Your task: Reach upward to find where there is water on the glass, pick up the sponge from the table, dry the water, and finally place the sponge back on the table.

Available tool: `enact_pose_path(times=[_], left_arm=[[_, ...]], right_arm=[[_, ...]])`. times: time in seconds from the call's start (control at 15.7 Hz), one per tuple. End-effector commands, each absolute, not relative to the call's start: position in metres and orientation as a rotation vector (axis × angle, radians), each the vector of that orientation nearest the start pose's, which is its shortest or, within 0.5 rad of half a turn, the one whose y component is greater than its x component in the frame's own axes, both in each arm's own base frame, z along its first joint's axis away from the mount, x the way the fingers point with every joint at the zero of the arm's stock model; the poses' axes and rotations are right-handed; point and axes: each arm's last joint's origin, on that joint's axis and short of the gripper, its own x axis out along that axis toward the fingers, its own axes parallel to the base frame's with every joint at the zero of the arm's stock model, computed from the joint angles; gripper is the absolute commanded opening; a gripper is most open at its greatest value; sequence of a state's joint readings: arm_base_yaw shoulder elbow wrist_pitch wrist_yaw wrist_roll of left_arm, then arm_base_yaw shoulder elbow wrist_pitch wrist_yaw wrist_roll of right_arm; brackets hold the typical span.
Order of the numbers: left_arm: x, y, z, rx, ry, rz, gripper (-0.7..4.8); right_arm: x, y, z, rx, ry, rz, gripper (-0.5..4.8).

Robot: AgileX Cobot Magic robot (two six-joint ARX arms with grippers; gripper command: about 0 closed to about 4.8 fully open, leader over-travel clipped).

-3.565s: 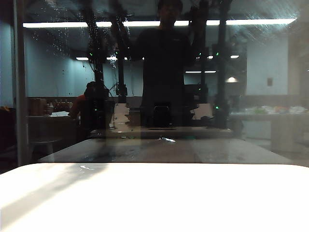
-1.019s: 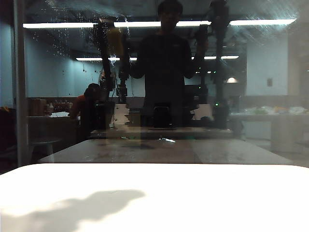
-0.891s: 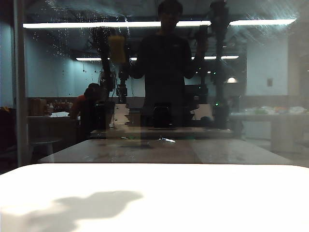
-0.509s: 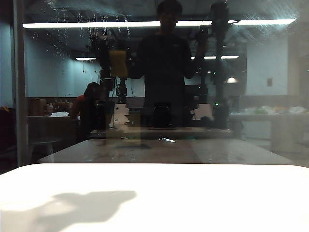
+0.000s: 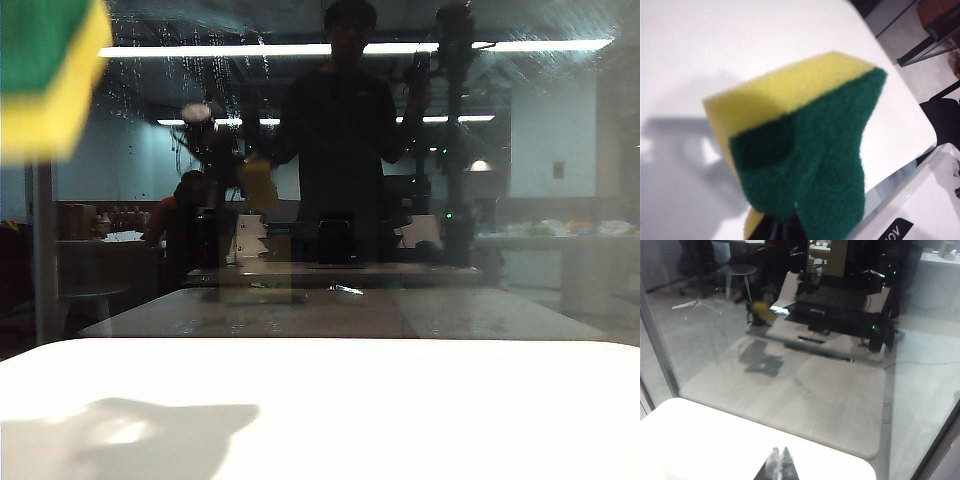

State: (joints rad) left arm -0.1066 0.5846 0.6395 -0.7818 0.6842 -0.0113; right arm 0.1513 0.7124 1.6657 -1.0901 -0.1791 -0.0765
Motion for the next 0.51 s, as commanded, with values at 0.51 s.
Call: enact_pose_path(times=[0.51], left_arm=[[0.163, -0.037, 0.194, -0.464, 1.045, -0.675, -0.06]], right_arm=[[0.006, 0.006, 0.497, -0.076, 0.134, 0.333, -0.06]])
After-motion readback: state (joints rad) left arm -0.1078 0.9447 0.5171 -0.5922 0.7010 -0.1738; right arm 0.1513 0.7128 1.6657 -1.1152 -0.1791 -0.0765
